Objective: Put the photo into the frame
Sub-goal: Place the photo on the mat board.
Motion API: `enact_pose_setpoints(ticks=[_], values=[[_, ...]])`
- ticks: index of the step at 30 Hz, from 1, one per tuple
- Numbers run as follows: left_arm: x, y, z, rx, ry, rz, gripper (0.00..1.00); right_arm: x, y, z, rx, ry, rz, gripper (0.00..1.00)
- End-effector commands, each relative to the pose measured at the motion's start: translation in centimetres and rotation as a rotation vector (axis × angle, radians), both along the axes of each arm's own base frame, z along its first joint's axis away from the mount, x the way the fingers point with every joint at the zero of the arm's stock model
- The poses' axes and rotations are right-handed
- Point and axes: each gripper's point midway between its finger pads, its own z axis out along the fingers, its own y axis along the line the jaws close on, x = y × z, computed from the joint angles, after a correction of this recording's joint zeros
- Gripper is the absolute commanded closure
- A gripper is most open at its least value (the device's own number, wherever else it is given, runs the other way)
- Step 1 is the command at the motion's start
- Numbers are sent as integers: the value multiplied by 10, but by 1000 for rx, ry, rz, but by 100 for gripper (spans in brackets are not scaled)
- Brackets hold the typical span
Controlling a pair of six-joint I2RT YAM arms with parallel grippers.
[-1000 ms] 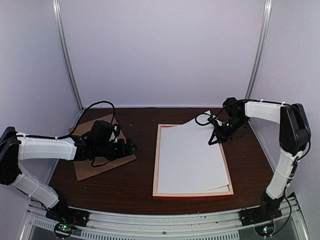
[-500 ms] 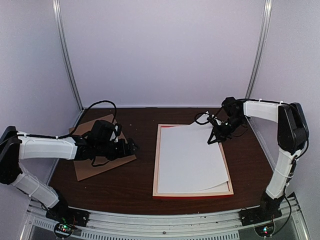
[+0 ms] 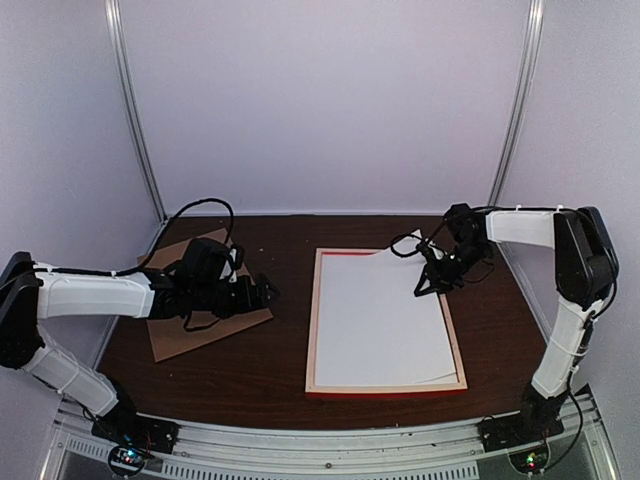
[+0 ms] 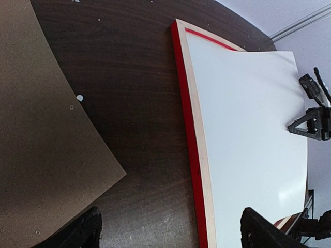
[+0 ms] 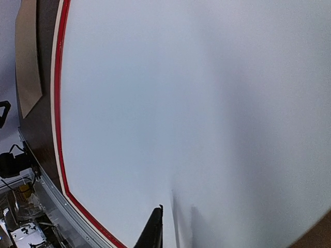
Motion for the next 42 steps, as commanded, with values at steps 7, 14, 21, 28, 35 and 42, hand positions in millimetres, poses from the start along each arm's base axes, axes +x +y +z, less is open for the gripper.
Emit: enact_pose_setpoints(ticks=[7,14,21,28,35,42], values=[[5,-8,15,-25,-45,-20,7,8,-3,7,-36,-53,-11,75],[1,-3,12,-7,-33,-17,6,10,-7,4,-62,-50,-27,66],[2,3,19,23,-61,-8,6,14,-11,4,-93,-57,-44,55],[3,15,24,64,-91,21,5,15,-17,1,-133,-55,-51,51],[5,25,32,117,-125,35,2,21,-27,3,-186,-76,-79,48],[10,60,46,294,-183,93,2,27,-53,11,-314,-127,-125,45]])
